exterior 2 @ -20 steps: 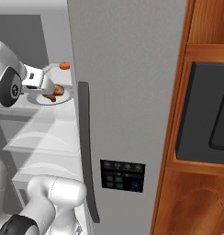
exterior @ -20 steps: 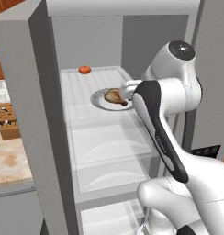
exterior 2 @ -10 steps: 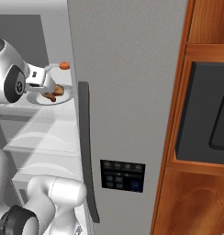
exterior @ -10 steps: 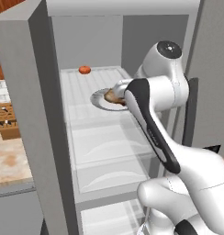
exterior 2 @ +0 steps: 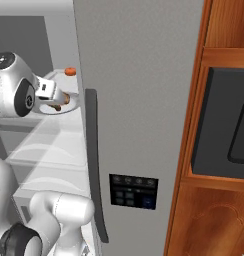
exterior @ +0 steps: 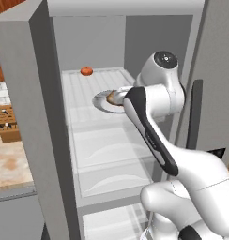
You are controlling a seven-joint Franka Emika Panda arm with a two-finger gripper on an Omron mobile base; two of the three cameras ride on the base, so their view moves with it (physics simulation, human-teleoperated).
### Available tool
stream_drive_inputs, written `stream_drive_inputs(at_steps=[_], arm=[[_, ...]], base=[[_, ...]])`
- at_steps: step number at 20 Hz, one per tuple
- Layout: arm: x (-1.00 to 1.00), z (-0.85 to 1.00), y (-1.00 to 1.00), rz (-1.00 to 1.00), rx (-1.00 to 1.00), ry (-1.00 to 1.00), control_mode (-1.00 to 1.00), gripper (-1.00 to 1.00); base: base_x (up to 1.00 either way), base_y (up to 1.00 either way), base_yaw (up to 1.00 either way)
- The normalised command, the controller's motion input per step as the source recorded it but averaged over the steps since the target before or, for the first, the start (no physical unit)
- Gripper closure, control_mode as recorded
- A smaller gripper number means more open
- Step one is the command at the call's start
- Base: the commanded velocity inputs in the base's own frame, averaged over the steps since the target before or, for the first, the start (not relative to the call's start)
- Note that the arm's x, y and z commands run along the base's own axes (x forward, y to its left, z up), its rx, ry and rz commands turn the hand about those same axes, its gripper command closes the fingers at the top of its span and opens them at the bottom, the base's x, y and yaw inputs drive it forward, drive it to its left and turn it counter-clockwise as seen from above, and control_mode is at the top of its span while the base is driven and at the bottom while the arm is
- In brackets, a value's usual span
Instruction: Retrieve the chicken drumstick from the fridge and place it on the saucepan with marinade on the stove.
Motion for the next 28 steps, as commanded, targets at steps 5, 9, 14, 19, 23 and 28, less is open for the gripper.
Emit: stream_drive_inputs(at_steps=[5,9,14,19,23,28], arm=[[0.4,-0.05,0.0,0.0,0.0,0.0,-1.0,-1.0],[0.42,0.0,0.01,0.0,0.0,0.0,-1.0,-1.0],[0.39,-0.04,0.08,0.0,0.0,0.0,-1.0,-1.0],[0.16,-0.05,0.11,0.0,0.0,0.04,-1.0,-1.0],[0.0,-0.05,0.11,0.0,0.0,0.06,-1.0,-1.0],[0.07,-0.08,0.02,0.0,0.0,0.02,-1.0,-1.0]], base=[[0.0,0.0,0.0],[0.0,0.0,0.0],[0.0,0.0,0.0],[0.0,0.0,0.0],[0.0,0.0,0.0],[0.0,0.0,0.0]])
